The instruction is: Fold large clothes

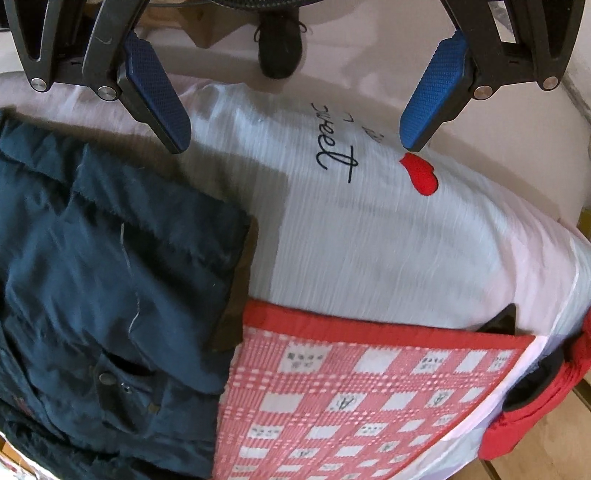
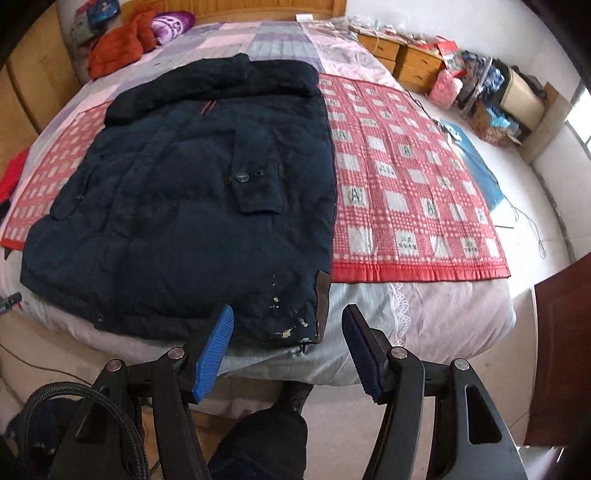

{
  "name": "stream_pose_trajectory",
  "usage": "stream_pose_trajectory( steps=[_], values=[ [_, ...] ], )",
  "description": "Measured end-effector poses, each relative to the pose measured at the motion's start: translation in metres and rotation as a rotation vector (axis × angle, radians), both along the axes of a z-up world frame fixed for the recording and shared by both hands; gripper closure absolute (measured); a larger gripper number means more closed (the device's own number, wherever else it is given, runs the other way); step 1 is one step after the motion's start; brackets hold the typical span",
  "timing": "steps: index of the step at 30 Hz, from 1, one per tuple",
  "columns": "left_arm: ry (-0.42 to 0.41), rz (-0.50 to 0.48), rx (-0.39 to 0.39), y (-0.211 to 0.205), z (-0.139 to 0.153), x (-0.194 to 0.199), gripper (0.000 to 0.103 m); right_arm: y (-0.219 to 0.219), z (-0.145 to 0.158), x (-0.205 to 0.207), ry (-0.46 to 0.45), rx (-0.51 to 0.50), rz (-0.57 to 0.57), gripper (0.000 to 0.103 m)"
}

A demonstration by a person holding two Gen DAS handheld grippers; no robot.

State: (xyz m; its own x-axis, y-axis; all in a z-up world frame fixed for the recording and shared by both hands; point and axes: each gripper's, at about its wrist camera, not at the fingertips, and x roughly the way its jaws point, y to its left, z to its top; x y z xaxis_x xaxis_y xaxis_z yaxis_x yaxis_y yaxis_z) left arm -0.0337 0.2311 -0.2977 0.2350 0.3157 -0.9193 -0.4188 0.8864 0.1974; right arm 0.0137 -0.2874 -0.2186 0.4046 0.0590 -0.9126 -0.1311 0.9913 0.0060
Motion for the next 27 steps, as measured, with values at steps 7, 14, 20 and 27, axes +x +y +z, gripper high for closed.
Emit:
stream_pose_trajectory(
  steps=[7, 14, 20, 27],
  values=[
    [0.018, 0.006, -0.003, 0.003, -0.013, 0.001, 0.007, 0.001, -0.019, 0.006, 0.034, -0.008, -0.006, 0.038],
    [0.005, 0.017, -0.005, 0.006, -0.013, -0.010, 0.007, -0.003, -0.026, 0.007, 0.051, -0.015, -0.015, 0.038],
    [-0.013, 0.056, 0.016, 0.017, -0.002, -0.035, 0.007, -0.004, -0.028, 0.007, 0.059, -0.014, -0.022, 0.038],
    [-0.049, 0.002, 0.009, 0.012, -0.008, -0.016, 0.007, 0.002, -0.032, 0.006, 0.064, -0.024, 0.002, 0.038]
  ],
)
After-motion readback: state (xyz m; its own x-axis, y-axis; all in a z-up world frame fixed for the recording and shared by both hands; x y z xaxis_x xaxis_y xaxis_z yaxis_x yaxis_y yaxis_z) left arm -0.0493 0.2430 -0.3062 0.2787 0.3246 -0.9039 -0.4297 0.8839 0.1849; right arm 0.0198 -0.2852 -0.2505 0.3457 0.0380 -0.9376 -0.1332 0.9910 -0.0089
